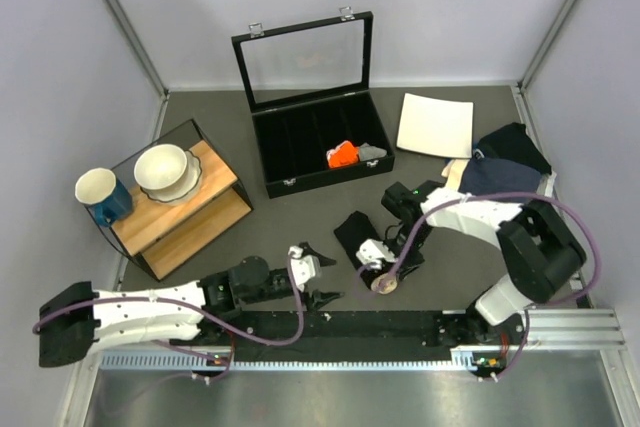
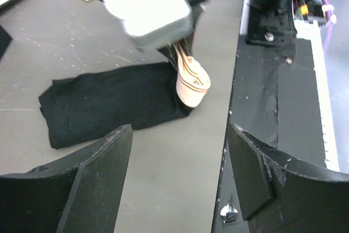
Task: Roll the underwear
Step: Roll the underwear to the center of the board.
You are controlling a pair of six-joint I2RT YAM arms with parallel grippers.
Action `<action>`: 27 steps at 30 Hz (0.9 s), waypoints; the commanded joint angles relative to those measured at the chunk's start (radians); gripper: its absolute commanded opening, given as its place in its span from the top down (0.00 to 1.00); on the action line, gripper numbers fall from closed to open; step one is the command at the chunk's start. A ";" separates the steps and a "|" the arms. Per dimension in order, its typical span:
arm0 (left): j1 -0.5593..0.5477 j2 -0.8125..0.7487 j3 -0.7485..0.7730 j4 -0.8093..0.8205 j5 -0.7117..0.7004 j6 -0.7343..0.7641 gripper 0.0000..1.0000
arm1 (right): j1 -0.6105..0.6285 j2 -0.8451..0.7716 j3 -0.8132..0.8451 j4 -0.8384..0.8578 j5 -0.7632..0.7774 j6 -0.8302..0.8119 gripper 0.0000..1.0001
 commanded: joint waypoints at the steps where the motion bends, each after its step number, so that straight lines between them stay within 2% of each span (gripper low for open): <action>1: -0.030 0.101 -0.015 0.165 0.052 0.052 0.25 | 0.016 0.120 0.113 -0.202 -0.094 0.130 0.82; 6: -0.071 0.326 0.056 0.234 0.018 0.098 0.25 | 0.016 0.308 0.224 -0.284 -0.100 0.245 0.84; 8: -0.080 0.403 0.091 0.251 -0.029 0.118 0.24 | 0.016 0.335 0.231 -0.286 -0.105 0.260 0.85; 16: -0.132 0.607 0.166 0.381 -0.060 0.138 0.19 | 0.015 0.393 0.248 -0.278 -0.148 0.265 0.85; 24: -0.194 0.739 0.272 0.340 -0.102 0.181 0.19 | 0.013 0.404 0.257 -0.277 -0.171 0.248 0.84; 27: -0.197 0.785 0.303 0.326 -0.164 0.185 0.19 | 0.010 0.395 0.248 -0.271 -0.176 0.242 0.84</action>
